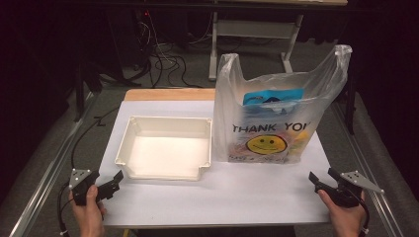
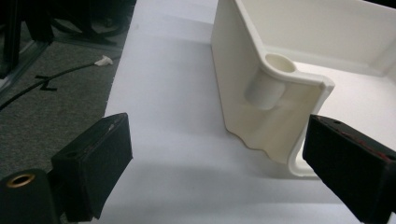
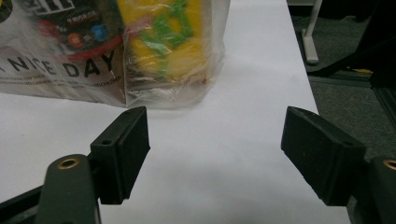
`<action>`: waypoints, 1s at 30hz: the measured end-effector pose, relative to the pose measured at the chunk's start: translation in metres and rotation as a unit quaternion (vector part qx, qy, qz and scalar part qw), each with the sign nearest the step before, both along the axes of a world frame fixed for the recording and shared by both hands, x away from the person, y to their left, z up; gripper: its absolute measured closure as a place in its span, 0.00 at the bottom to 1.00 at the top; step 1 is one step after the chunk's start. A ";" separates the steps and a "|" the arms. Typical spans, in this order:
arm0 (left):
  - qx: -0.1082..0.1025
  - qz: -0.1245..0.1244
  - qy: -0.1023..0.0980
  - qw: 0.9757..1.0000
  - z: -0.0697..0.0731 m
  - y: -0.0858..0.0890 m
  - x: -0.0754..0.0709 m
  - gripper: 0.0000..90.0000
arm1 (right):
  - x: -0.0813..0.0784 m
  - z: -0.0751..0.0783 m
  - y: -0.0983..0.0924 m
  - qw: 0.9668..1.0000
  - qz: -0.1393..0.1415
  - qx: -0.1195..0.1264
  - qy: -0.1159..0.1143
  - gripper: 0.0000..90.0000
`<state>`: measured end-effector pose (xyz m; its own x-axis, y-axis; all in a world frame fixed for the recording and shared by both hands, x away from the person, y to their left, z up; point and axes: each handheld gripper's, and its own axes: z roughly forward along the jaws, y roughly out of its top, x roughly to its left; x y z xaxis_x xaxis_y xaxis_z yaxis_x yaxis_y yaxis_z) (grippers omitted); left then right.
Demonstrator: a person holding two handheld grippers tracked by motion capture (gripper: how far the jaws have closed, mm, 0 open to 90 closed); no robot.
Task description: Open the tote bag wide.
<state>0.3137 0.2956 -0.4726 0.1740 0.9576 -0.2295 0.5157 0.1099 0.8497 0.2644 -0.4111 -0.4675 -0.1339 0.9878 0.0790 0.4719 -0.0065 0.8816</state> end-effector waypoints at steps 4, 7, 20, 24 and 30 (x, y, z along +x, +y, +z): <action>0.000 -0.005 -0.006 1.000 0.003 -0.004 0.001 0.08 | 0.001 0.000 0.001 1.000 -0.005 -0.005 0.003 0.29; 0.016 -0.004 -0.018 1.000 0.009 -0.009 -0.004 0.08 | 0.000 0.003 0.004 1.000 -0.004 -0.002 0.000 0.30; 0.017 -0.037 -0.087 0.995 0.071 -0.043 -0.032 0.17 | -0.006 0.050 0.016 1.000 -0.012 -0.002 -0.019 0.30; 0.014 -0.049 -0.080 0.996 0.077 -0.052 -0.030 0.17 | -0.009 0.065 0.011 0.999 -0.009 0.015 -0.031 0.28; 0.021 -0.059 -0.079 0.995 0.089 -0.069 -0.019 0.17 | -0.007 0.090 0.011 0.998 0.012 0.017 -0.052 0.26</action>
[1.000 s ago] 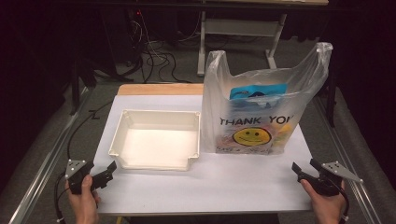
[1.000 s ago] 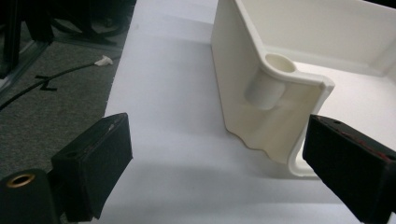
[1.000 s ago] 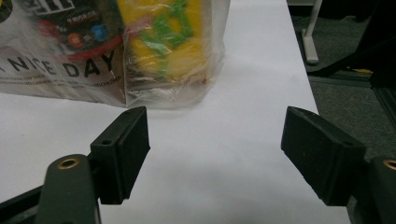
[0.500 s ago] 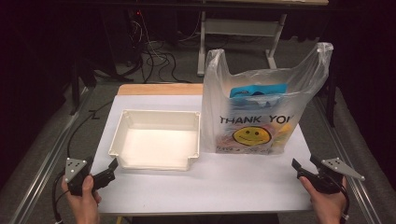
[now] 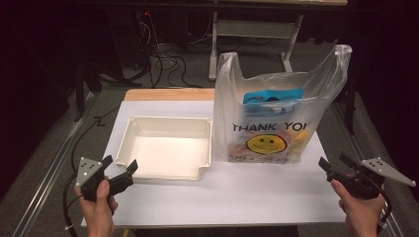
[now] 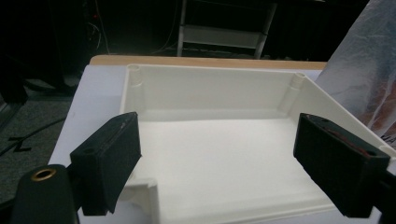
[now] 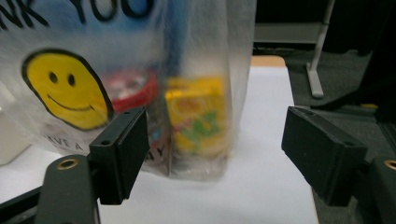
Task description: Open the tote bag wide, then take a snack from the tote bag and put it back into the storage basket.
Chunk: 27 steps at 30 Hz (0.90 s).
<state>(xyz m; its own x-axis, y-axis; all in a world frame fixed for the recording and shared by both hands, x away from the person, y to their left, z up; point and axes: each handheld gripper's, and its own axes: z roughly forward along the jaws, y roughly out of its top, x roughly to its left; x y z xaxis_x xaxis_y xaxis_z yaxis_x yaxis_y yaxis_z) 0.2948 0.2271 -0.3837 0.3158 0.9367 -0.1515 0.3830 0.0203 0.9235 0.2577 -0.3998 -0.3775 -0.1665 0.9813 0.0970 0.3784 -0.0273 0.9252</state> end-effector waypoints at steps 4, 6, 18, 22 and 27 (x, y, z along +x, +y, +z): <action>0.004 -0.032 -0.007 0.999 0.015 -0.023 0.005 0.17 | 0.009 0.022 0.003 1.000 0.011 0.002 -0.015 0.25; 0.013 -0.035 -0.015 0.999 0.022 -0.033 0.007 0.17 | 0.012 0.034 0.006 1.000 0.015 0.001 -0.024 0.24; 0.012 -0.072 -0.039 0.997 0.063 -0.080 0.035 0.22 | 0.044 0.076 0.020 0.999 0.030 0.000 -0.042 0.21; 0.008 -0.097 -0.040 0.994 0.072 -0.100 0.042 0.22 | 0.056 0.087 0.024 0.998 0.032 -0.002 -0.047 0.17; 0.009 -0.125 -0.043 0.991 0.081 -0.126 0.050 0.22 | 0.068 0.099 0.027 0.998 0.032 -0.001 -0.049 0.13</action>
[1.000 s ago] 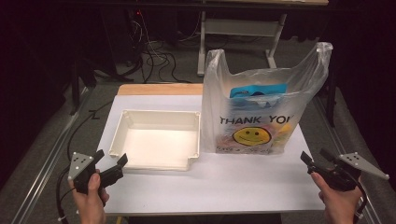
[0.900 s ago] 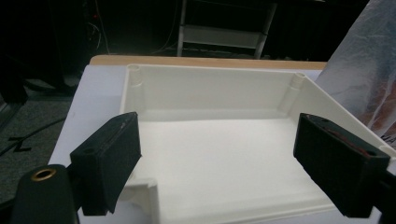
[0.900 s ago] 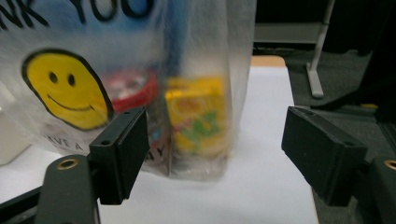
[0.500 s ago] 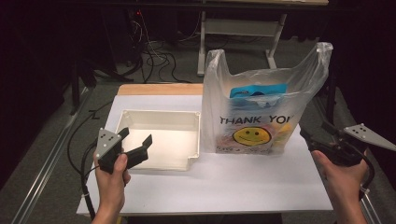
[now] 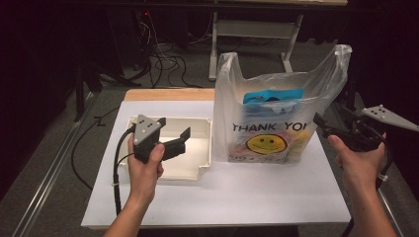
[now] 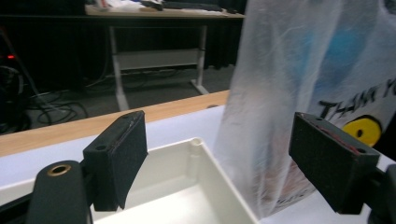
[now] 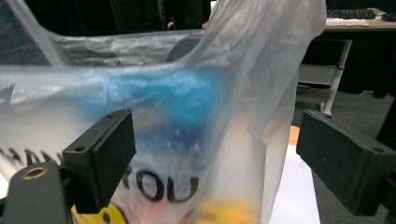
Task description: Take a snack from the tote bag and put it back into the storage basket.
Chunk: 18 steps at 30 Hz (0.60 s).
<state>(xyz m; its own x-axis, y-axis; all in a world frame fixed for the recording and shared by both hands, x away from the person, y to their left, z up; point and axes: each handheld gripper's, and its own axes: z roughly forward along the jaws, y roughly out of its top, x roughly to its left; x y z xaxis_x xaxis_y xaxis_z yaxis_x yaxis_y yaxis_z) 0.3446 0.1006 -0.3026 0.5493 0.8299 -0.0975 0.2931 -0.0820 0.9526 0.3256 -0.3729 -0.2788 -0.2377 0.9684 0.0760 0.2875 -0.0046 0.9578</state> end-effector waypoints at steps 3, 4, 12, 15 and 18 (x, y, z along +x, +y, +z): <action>0.005 -0.011 0.001 1.000 0.006 -0.015 0.006 0.22 | 0.007 0.005 0.000 1.000 -0.005 0.007 0.004 0.12; 0.005 -0.012 -0.001 1.000 0.007 -0.020 0.008 0.22 | 0.009 0.006 0.000 1.000 -0.006 0.005 0.003 0.12; 0.001 -0.034 -0.004 0.999 0.019 -0.052 0.019 0.23 | 0.020 0.014 0.002 1.000 -0.008 0.005 0.003 0.11; 0.008 -0.038 -0.009 0.999 0.024 -0.064 0.022 0.24 | 0.024 0.016 0.002 1.000 -0.012 0.001 0.000 0.12; 0.004 -0.043 -0.009 0.999 0.027 -0.072 0.026 0.24 | 0.027 0.017 0.002 1.000 -0.009 0.002 0.001 0.12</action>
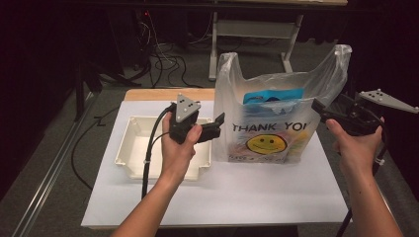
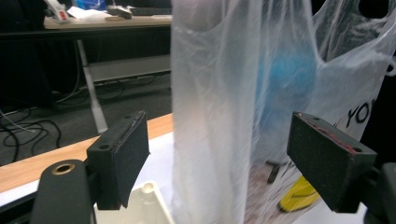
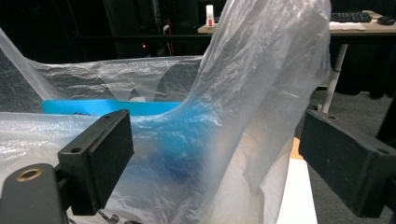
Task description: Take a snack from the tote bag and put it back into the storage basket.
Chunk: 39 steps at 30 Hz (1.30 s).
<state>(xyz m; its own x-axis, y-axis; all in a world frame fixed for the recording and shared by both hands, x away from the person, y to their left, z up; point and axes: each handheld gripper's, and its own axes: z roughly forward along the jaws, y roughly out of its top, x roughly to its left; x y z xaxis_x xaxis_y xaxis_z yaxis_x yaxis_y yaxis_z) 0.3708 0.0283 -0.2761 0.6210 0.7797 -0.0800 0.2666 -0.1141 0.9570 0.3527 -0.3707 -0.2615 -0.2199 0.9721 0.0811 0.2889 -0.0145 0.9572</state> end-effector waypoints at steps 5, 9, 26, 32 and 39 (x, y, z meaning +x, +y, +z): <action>-0.015 -0.003 -0.004 1.000 0.005 -0.011 0.007 0.24 | 0.005 0.003 0.000 1.000 -0.004 0.008 -0.006 0.12; -0.033 -0.010 -0.017 0.999 0.010 -0.018 0.007 0.24 | 0.008 0.005 0.000 1.000 -0.007 0.012 -0.007 0.15; -0.033 -0.036 0.012 0.999 0.015 -0.031 0.024 0.96 | 0.028 0.011 0.008 1.000 -0.021 -0.008 0.000 0.98; -0.038 -0.059 0.029 0.997 0.006 -0.027 0.025 1.00 | 0.023 0.008 0.002 1.000 -0.014 -0.006 0.004 1.00; -0.028 -0.065 0.049 0.996 -0.010 -0.027 0.022 1.00 | 0.013 -0.008 0.003 1.000 -0.012 -0.024 0.006 1.00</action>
